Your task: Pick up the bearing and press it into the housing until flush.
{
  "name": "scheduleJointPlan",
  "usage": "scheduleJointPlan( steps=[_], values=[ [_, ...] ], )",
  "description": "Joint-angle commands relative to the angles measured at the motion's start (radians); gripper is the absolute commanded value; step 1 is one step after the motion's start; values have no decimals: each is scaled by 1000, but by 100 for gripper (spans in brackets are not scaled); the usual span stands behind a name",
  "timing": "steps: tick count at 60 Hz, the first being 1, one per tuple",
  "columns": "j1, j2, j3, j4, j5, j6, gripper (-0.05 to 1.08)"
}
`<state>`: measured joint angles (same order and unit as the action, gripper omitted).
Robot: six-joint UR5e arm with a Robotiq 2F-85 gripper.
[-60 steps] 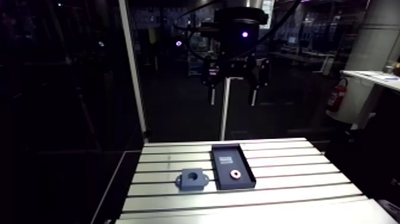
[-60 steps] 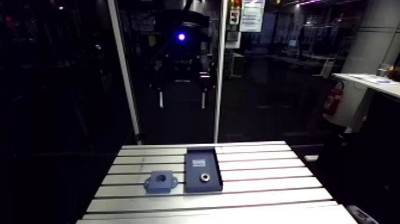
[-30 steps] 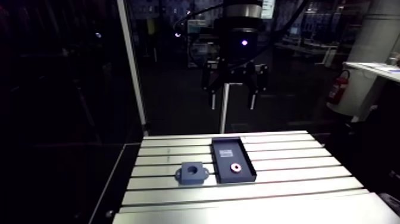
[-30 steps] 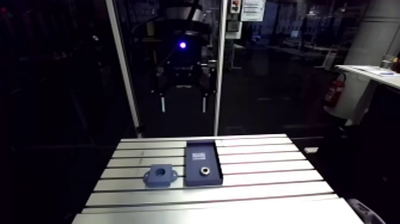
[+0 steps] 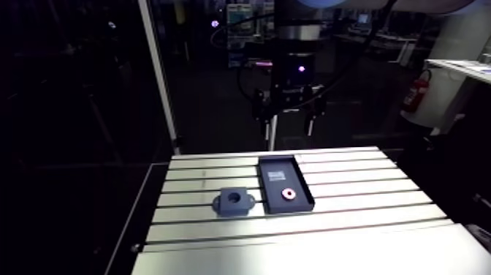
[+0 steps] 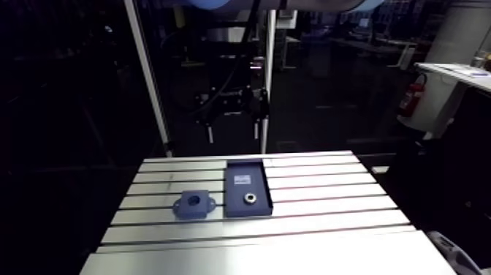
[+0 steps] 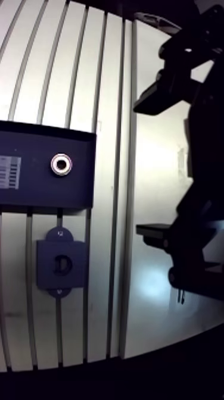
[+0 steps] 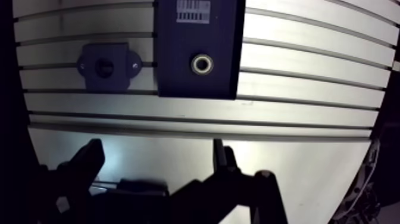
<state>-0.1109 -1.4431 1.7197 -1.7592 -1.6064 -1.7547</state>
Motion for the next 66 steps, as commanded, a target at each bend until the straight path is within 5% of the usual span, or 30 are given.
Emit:
scheduleJointPlan(
  steps=[1, 11, 48, 66],
  values=[
    [-42, 8, 59, -102, 1, -37, 1],
    [-65, 8, 110, -201, 5, -48, 1],
    [-73, 101, 186, -318, 7, -27, 4],
    [-73, 133, 201, -358, 6, -25, 20]
  ],
)
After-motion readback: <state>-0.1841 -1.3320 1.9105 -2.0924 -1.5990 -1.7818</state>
